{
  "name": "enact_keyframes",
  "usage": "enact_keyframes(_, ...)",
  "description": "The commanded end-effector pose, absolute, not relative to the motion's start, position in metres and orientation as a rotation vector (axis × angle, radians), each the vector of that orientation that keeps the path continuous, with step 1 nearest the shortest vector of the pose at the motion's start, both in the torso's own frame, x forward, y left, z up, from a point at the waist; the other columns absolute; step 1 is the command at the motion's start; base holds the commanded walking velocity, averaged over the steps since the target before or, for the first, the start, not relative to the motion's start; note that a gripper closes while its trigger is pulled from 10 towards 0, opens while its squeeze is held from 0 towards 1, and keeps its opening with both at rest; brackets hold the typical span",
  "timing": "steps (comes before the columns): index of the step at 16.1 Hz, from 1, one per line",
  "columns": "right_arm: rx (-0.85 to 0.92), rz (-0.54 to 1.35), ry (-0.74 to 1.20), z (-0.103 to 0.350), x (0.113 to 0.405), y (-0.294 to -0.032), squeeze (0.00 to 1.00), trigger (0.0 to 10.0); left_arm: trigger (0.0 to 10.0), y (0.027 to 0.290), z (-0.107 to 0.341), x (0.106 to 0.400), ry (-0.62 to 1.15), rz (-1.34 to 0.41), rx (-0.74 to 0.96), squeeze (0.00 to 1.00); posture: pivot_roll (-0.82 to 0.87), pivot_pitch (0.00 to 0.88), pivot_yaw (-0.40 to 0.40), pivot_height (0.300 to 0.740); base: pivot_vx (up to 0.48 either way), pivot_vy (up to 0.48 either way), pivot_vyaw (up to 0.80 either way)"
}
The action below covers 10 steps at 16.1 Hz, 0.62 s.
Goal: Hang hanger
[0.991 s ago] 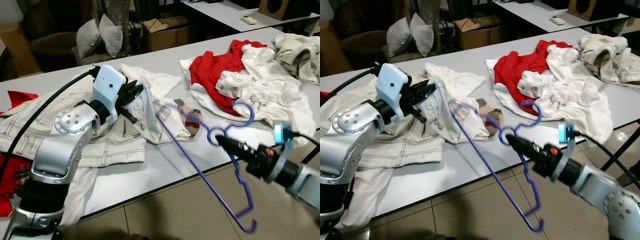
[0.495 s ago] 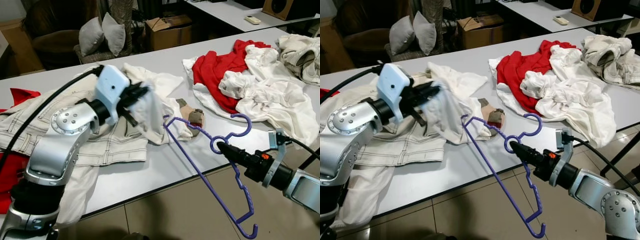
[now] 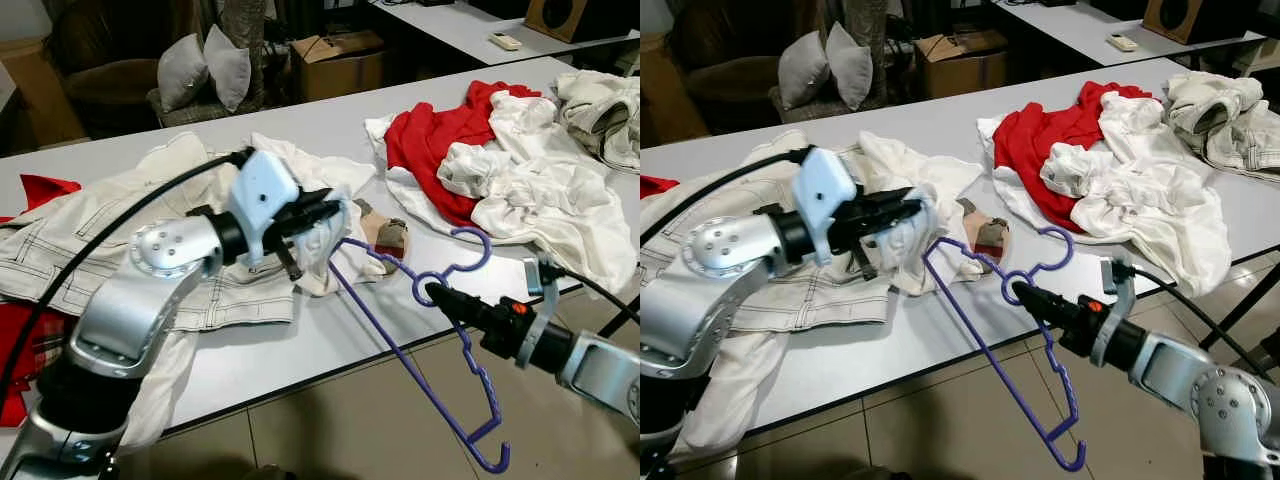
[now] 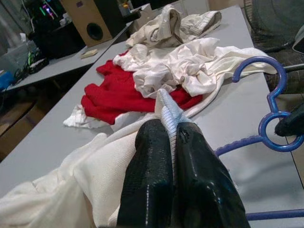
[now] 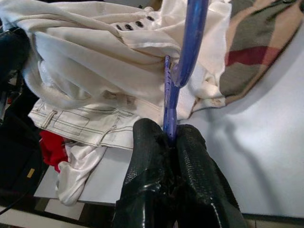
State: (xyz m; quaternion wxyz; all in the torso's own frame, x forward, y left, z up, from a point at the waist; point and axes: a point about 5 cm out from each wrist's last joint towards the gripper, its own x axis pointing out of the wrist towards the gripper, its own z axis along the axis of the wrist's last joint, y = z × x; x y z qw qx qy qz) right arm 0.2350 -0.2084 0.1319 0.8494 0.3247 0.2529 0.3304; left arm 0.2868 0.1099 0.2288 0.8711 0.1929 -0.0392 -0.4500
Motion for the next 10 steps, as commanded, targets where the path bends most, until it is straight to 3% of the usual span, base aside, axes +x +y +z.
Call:
enact_keyframes(1,0.692,0.683,0.560,0.128,0.235,-0.207,0.00,10.0,0.0,0.108,0.239,0.288,-0.132,-0.937,0.422,0.00,-0.17,0.000,0.061,0.740,0.000,0.000,0.00)
enact_keyframes(2,0.698,0.640,0.585,0.122,0.236,-0.209,0.00,10.0,0.0,0.109,0.245,0.289,-0.155,-0.927,0.404,0.00,-0.17,0.000,0.062,0.740,0.000,0.000,0.00)
enact_keyframes(4,0.752,0.367,0.613,0.100,0.247,-0.228,0.00,10.0,0.0,0.114,0.256,0.287,-0.179,-0.922,0.351,0.00,-0.17,0.000,0.063,0.740,0.000,0.000,0.00)
enact_keyframes(7,0.854,0.219,0.437,0.113,0.268,-0.250,0.00,10.0,0.0,0.126,0.242,0.286,-0.091,-0.904,0.394,0.00,-0.16,0.000,0.068,0.740,0.000,0.000,0.00)
enact_keyframes(10,0.985,0.191,0.319,0.132,0.287,-0.259,0.00,10.0,0.0,0.133,0.216,0.287,0.024,-0.860,0.458,0.00,-0.16,0.000,0.074,0.740,0.000,0.000,0.00)
